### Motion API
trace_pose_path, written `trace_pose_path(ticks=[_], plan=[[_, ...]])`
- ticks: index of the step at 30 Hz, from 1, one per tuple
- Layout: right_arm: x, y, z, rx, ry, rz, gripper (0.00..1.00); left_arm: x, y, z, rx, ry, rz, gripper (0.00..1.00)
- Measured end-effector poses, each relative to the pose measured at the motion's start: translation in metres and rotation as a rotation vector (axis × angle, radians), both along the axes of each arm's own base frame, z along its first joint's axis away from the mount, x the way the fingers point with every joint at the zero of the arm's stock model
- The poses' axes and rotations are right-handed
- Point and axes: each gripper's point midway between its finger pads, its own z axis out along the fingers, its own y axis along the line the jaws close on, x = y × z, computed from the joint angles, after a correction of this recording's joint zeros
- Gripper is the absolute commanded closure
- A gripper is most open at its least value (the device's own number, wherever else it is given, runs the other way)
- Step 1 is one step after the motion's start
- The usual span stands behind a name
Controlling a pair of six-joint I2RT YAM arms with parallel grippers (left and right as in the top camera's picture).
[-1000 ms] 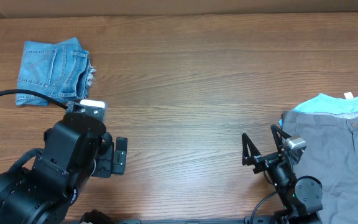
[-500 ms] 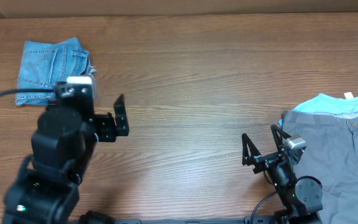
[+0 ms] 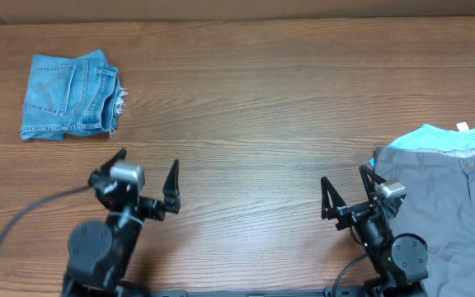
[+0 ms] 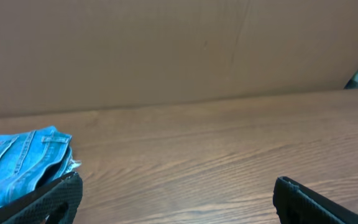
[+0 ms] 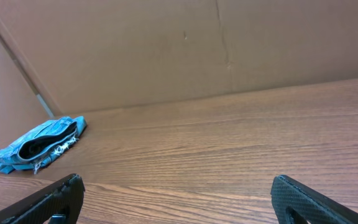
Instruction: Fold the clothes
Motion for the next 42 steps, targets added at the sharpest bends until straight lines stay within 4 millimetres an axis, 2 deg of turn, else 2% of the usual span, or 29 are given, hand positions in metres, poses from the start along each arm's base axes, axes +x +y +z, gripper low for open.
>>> trace_pose_path(ticks=[6, 9, 16, 19, 21, 42], plan=[[0.0, 0.0, 0.0, 0.0, 0.001, 0.0, 0.0, -0.011, 0.001, -0.033, -0.015, -0.06, -0.01, 0.0], [0.0, 0.0, 0.0, 0.0, 0.0, 0.0, 0.0, -0.013, 0.002, -0.042, -0.017, -0.07, -0.01, 0.0], [0.0, 0.0, 0.0, 0.0, 0.0, 0.0, 0.0, -0.007, -0.001, -0.067, -0.029, -0.122, -0.016, 0.0], [0.0, 0.0, 0.0, -0.001, 0.0, 0.0, 0.0, -0.004, -0.002, -0.091, -0.019, -0.07, -0.021, 0.0], [0.0, 0.0, 0.0, 0.0, -0.001, 0.0, 0.0, -0.004, -0.002, -0.098, -0.015, -0.049, -0.022, 0.0], [0.0, 0.0, 0.0, 0.0, 0.0, 0.0, 0.0, -0.004, 0.0, -0.101, -0.012, -0.035, -0.011, 0.0]])
